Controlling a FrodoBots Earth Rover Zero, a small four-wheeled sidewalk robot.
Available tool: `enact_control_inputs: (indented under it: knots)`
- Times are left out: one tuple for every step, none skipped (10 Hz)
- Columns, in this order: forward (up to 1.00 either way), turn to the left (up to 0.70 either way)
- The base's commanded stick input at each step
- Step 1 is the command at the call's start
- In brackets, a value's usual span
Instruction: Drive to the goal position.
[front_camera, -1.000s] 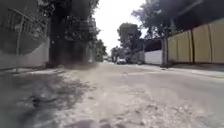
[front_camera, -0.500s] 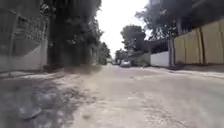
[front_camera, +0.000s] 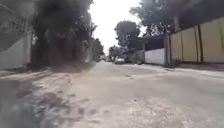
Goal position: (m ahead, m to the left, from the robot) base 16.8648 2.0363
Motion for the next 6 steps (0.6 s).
enact_control_inputs:
  knots:
    - [1.0, -0.05]
    - [1.0, -0.05]
    - [1.0, -0.05]
    - [1.0, -0.05]
    - [1.0, -0.05]
    - [1.0, -0.05]
